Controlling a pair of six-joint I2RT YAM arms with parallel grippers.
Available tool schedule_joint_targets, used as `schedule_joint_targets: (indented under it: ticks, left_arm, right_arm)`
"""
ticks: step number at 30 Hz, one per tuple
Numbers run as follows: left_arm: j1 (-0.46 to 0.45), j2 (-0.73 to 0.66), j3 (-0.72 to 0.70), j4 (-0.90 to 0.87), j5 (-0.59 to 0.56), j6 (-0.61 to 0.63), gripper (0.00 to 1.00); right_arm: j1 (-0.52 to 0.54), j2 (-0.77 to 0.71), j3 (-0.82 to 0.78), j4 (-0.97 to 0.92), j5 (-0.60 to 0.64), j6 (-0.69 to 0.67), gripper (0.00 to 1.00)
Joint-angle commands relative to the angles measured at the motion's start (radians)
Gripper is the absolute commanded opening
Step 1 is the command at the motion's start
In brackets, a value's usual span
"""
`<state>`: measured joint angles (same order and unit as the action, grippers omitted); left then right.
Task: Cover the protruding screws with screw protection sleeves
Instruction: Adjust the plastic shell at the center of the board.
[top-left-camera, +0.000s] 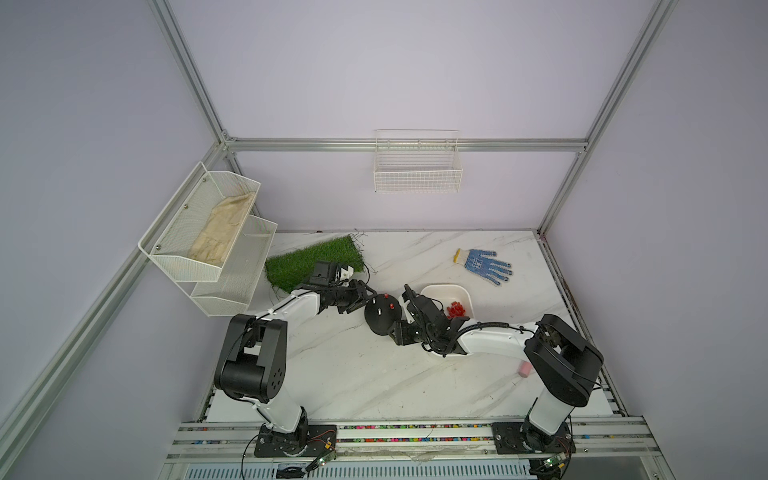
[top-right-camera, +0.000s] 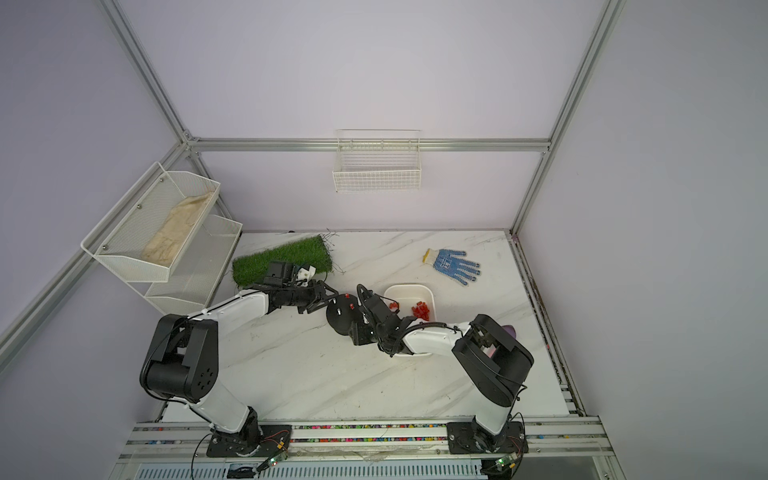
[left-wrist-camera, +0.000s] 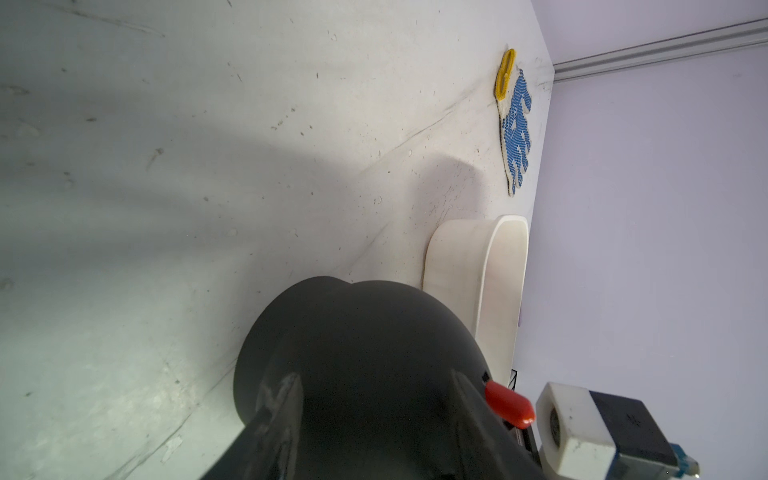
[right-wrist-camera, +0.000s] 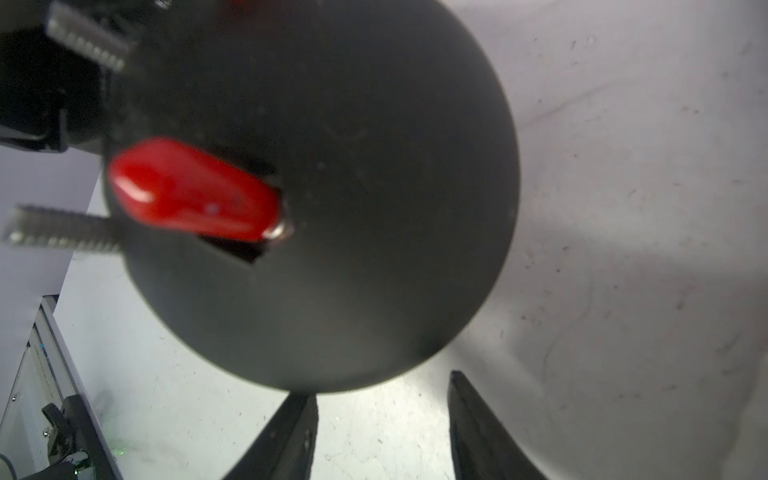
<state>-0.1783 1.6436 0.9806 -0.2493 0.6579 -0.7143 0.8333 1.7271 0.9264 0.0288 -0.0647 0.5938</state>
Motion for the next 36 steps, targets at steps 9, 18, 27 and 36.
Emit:
schedule_joint_targets:
  ticks: [9, 18, 27, 36]
  left_arm:
    - [-0.017, -0.14, -0.154, -0.024, 0.055, -0.048, 0.55]
    - [-0.031, -0.212, -0.236, -0.019, 0.05, -0.087, 0.55]
    - [-0.041, -0.327, -0.315, -0.018, 0.033, -0.134, 0.56]
    - [-0.039, -0.384, -0.335, -0.02, 0.008, -0.153, 0.56]
  right_arm:
    - [-0.027, -0.077, -0.01, -0.011, 0.152, 0.056, 0.53]
    - [-0.034, -0.097, -0.012, -0.026, 0.206, 0.061, 0.53]
    - [-0.043, -0.069, 0.021, -0.024, 0.207, 0.047, 0.53]
    - [-0.054, -0.06, 0.053, -0.029, 0.198, 0.024, 0.54]
